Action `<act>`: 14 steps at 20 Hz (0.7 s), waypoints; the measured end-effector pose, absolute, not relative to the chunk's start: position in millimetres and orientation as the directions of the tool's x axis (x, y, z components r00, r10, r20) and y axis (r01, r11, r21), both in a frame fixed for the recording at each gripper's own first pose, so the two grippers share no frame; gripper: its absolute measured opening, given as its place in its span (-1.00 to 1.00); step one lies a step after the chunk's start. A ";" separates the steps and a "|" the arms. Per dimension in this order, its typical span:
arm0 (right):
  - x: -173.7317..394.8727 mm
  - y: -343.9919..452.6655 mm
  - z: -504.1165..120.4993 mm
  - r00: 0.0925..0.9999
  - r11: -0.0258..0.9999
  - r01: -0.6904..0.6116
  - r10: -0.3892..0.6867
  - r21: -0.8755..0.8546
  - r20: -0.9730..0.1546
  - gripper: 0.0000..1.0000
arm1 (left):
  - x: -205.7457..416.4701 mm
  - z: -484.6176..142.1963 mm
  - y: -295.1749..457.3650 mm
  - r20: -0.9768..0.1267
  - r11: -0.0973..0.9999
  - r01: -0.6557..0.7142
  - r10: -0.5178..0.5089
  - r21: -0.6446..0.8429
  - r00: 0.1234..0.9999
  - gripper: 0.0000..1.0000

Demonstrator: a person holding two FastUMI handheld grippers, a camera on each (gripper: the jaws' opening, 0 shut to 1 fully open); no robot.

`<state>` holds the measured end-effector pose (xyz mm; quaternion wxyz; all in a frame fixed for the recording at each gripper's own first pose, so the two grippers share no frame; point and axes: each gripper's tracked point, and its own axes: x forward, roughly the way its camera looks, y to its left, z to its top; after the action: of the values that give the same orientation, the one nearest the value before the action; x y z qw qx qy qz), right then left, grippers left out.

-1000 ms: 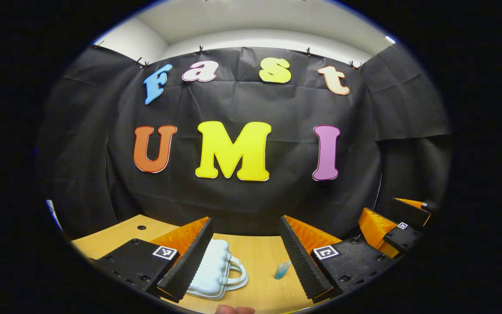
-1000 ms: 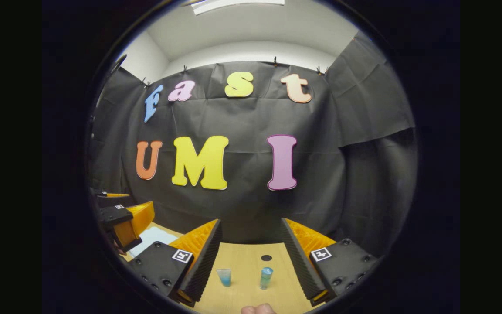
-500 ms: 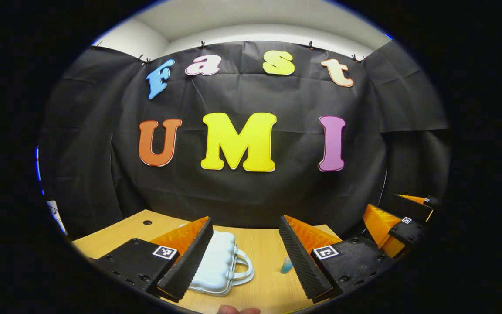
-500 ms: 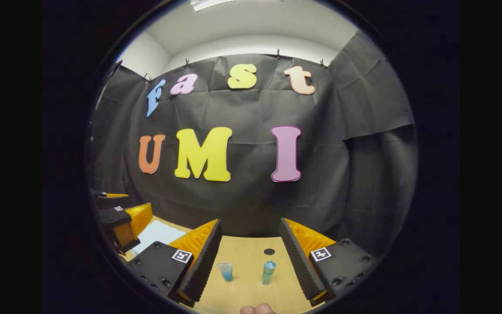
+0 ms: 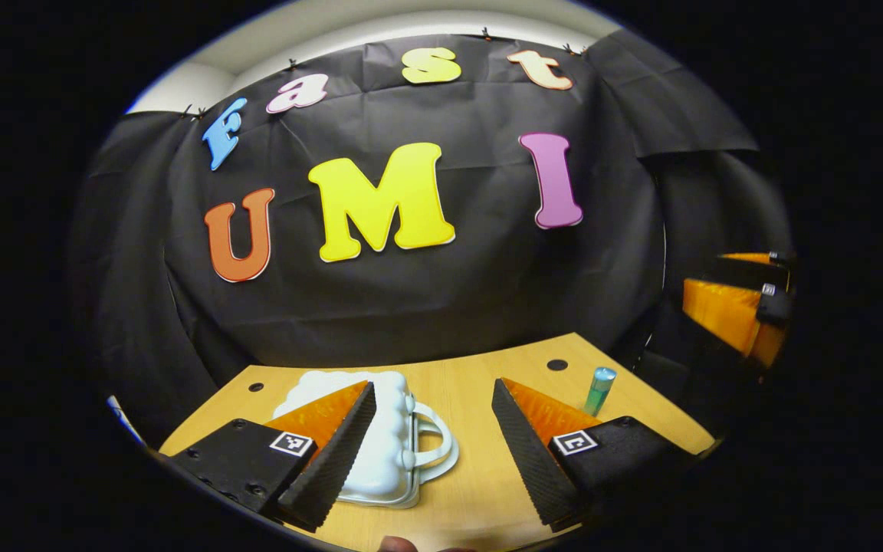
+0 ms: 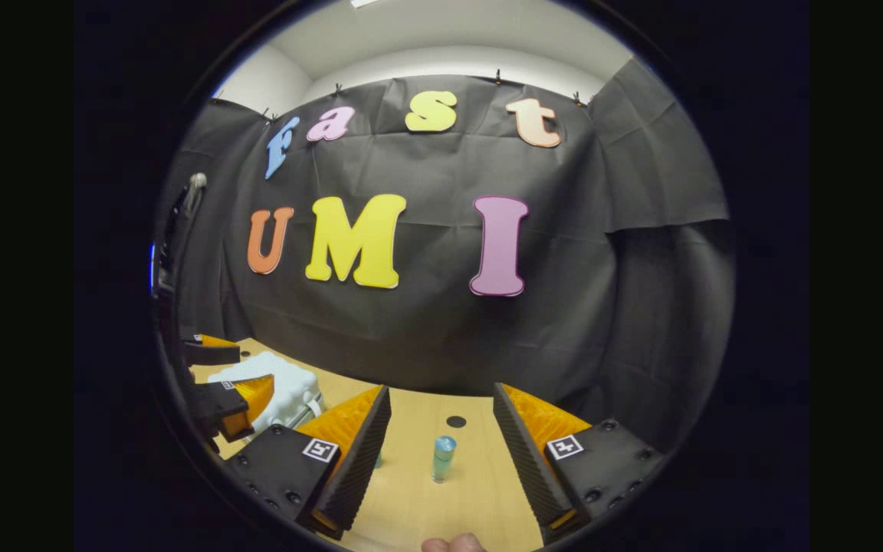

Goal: First open the suitcase, pack the skin care products into it, and then close the suitcase.

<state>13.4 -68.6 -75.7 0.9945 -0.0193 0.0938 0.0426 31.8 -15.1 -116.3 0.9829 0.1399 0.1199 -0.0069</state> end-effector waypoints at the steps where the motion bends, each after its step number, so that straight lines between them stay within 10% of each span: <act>1: 12.9 -74.0 -79.6 0.977 0.995 -0.101 0.094 -0.025 -0.192 0.59 | 36.2 -127.3 -12.9 -0.260 0.948 0.058 0.027 0.313 0.965 0.96; 14: 2.6 -159.9 -118.7 0.948 0.993 0.102 -0.116 -0.065 -0.295 0.60 | 89.8 -274.7 7.8 -0.574 0.541 0.442 0.094 0.715 0.813 0.80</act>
<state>2.6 -159.9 -118.7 0.9867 -0.0245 0.1508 -0.0552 89.8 7.8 -274.7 0.8297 0.4672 0.2868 -0.1051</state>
